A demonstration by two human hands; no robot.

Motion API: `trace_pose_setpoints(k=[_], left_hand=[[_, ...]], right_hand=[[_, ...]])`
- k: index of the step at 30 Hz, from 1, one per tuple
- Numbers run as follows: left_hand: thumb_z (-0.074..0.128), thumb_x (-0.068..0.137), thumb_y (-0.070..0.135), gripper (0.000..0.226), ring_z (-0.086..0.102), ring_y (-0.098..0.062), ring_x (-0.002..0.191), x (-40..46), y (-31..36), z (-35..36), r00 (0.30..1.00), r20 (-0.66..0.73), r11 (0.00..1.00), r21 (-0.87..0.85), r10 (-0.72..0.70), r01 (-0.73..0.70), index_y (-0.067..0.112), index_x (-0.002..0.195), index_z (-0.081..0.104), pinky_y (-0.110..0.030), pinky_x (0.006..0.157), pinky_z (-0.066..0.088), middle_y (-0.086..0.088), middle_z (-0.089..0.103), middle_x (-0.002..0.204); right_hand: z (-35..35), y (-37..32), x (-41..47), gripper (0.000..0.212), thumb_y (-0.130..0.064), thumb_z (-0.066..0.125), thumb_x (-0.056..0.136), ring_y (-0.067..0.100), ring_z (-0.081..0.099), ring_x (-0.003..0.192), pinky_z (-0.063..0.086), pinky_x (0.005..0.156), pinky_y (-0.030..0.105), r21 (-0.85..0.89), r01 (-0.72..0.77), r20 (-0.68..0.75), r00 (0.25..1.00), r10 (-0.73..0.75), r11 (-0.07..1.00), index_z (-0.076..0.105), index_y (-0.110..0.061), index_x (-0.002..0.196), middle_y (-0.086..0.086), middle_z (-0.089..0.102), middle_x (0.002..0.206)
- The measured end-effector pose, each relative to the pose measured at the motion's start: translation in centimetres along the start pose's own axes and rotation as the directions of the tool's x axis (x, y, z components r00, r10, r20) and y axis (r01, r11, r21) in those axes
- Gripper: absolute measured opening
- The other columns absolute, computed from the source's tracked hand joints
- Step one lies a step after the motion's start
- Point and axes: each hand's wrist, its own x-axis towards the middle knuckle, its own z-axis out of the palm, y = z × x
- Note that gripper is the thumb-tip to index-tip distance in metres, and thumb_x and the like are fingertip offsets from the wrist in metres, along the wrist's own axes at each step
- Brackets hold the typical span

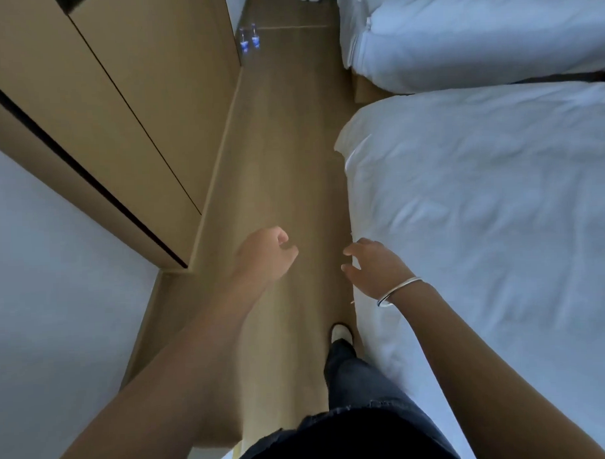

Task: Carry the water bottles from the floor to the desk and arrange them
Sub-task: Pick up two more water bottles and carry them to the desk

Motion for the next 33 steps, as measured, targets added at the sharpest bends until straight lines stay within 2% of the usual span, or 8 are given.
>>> trace_pose_setpoints(k=[4,8,14,18,25,28,33], left_hand=[[0.06,0.084,0.029,0.032,0.06,-0.024,0.107,8.1,3.6,-0.8,1.0,-0.01,0.999,-0.031,-0.026,0.025,0.013,0.112,0.062,-0.037,0.093,0.047,-0.005,0.066,0.116],[0.061,0.083,0.027,0.03,0.06,-0.025,0.105,15.2,6.2,-1.6,0.997,-0.025,0.994,-0.081,-0.076,0.074,0.012,0.109,0.063,-0.037,0.092,0.047,-0.006,0.066,0.114],[0.06,0.083,0.023,0.026,0.059,-0.028,0.104,23.6,8.1,-3.0,0.991,-0.055,0.984,-0.137,-0.12,0.111,0.01,0.106,0.062,-0.039,0.091,0.047,-0.01,0.065,0.109],[0.059,0.084,0.028,0.031,0.058,-0.025,0.108,29.2,8.7,-4.3,0.99,-0.067,0.989,-0.086,-0.126,0.12,0.014,0.112,0.061,-0.035,0.092,0.046,-0.006,0.064,0.117],[0.058,0.083,0.027,0.032,0.057,-0.024,0.11,42.7,9.2,-7.6,0.994,-0.058,0.994,-0.06,-0.095,0.091,0.016,0.113,0.061,-0.035,0.092,0.046,-0.004,0.063,0.12],[0.059,0.083,0.028,0.033,0.058,-0.023,0.111,50.2,9.6,-10.3,0.994,-0.072,0.996,-0.047,-0.081,0.078,0.016,0.113,0.062,-0.032,0.091,0.046,-0.004,0.063,0.12],[0.059,0.082,0.03,0.033,0.057,-0.022,0.112,60.4,10.1,-14.1,0.996,-0.07,0.998,-0.028,-0.058,0.056,0.018,0.113,0.062,-0.03,0.089,0.045,-0.002,0.063,0.121]], right_hand=[[-4.3,2.2,7.5,0.033,-0.022,0.045,0.094,0.028,0.05,0.115,0.041,0.098,0.034,-0.034,0.03,0.011,0.999,-0.03,0.999,0.055,-0.004,0.121,0.013,0.055,0.123],[-8.4,3.9,14.9,0.033,-0.021,0.044,0.095,0.028,0.049,0.117,0.036,0.097,0.03,-0.061,0.07,0.04,0.997,-0.067,0.996,0.055,-0.002,0.12,0.014,0.054,0.125],[-12.1,4.9,24.4,0.034,-0.017,0.045,0.094,0.03,0.048,0.117,0.038,0.098,0.034,-0.049,0.097,0.087,0.992,-0.092,0.994,0.054,0.001,0.122,0.015,0.053,0.127],[-13.4,5.1,30.6,0.035,-0.02,0.048,0.093,0.032,0.048,0.114,0.041,0.096,0.038,-0.035,0.119,0.107,0.988,-0.114,0.992,0.053,-0.001,0.121,0.016,0.055,0.121],[-15.8,4.2,44.9,0.032,-0.022,0.048,0.091,0.031,0.05,0.112,0.042,0.091,0.035,-0.066,0.088,0.081,0.993,-0.083,0.994,0.054,-0.009,0.118,0.012,0.054,0.122],[-18.1,3.2,51.9,0.036,-0.022,0.046,0.091,0.031,0.048,0.118,0.039,0.096,0.035,-0.081,0.086,0.087,0.993,-0.079,0.993,0.053,-0.009,0.123,0.01,0.051,0.126],[-22.1,2.3,61.4,0.042,-0.022,0.05,0.09,0.03,0.049,0.117,0.039,0.1,0.035,-0.039,0.075,0.038,0.997,-0.073,0.996,0.05,-0.011,0.13,0.011,0.053,0.129]])
